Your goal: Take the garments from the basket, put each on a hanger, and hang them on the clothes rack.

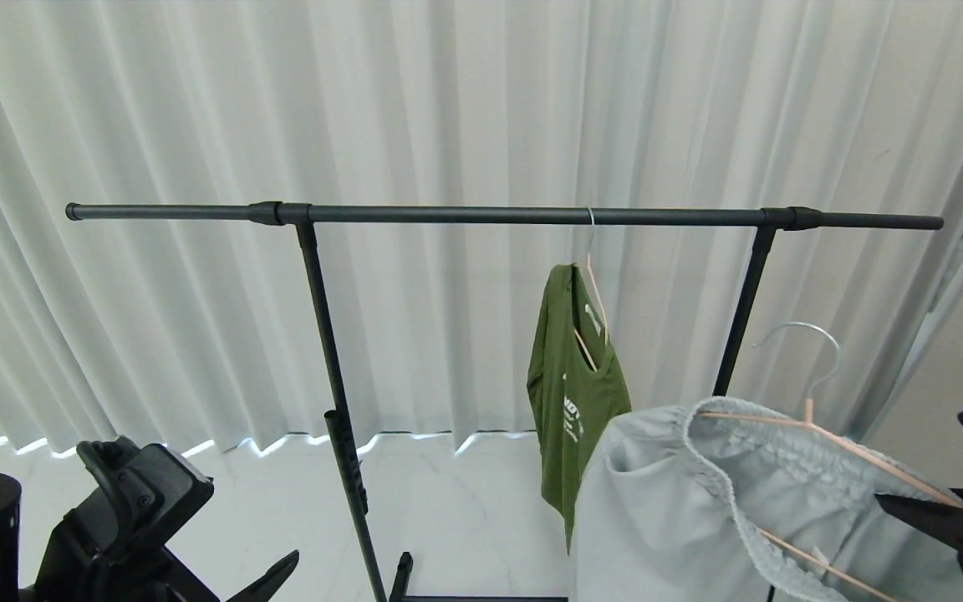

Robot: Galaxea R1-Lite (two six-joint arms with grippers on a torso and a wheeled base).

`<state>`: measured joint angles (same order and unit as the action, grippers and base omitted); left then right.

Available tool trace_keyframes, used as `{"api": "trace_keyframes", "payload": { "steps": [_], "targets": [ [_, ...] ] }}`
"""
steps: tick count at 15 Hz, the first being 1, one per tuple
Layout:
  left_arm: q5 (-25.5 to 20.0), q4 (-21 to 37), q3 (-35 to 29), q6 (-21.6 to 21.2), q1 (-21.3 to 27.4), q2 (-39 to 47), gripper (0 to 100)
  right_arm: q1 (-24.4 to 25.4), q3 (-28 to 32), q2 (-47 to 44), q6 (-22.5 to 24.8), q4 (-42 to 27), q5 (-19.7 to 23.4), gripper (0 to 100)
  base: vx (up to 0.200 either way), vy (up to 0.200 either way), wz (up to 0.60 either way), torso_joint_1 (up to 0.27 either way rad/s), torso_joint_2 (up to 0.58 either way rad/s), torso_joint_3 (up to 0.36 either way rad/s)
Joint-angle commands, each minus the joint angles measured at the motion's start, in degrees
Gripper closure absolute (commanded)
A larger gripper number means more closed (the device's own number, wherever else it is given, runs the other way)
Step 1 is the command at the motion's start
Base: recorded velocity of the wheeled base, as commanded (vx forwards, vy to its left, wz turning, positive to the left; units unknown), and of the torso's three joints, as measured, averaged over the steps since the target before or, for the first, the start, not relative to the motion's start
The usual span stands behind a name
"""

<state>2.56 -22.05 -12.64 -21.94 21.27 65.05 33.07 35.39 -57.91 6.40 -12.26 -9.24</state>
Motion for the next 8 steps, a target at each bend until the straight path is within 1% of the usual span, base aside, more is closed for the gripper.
{"api": "trace_keyframes", "payload": {
  "steps": [1,3,4,6,8],
  "targets": [
    [-0.01,-0.01,0.16,-0.03,-0.09,-0.45,0,-5.56,-1.64,8.25,0.02,-5.58,0.01,100,0.0,0.0,0.0,0.0,0.0,0.0],
    [0.69,-0.1,0.07,-0.12,0.0,-0.63,0,-10.05,-3.57,11.59,0.02,-8.04,0.01,100,0.0,0.0,0.0,0.0,0.0,0.0],
    [0.87,-0.1,0.16,-0.21,-0.09,-0.63,0,-11.98,-4.28,12.2,0.02,-8.21,0.01,100,0.0,0.0,0.0,0.0,0.0,0.0],
    [0.87,-0.36,0.16,-0.29,-0.09,-0.71,0,-17.16,-4.54,12.11,0.02,-7.95,0.19,100,0.0,0.0,0.0,0.0,0.0,0.0],
    [0.96,-0.62,0.16,-0.29,-0.09,-0.63,0,-21.3,-4.01,10.97,0.02,-7.34,0.28,100,0.0,0.0,0.0,0.0,0.0,0.0]
  ]
}}
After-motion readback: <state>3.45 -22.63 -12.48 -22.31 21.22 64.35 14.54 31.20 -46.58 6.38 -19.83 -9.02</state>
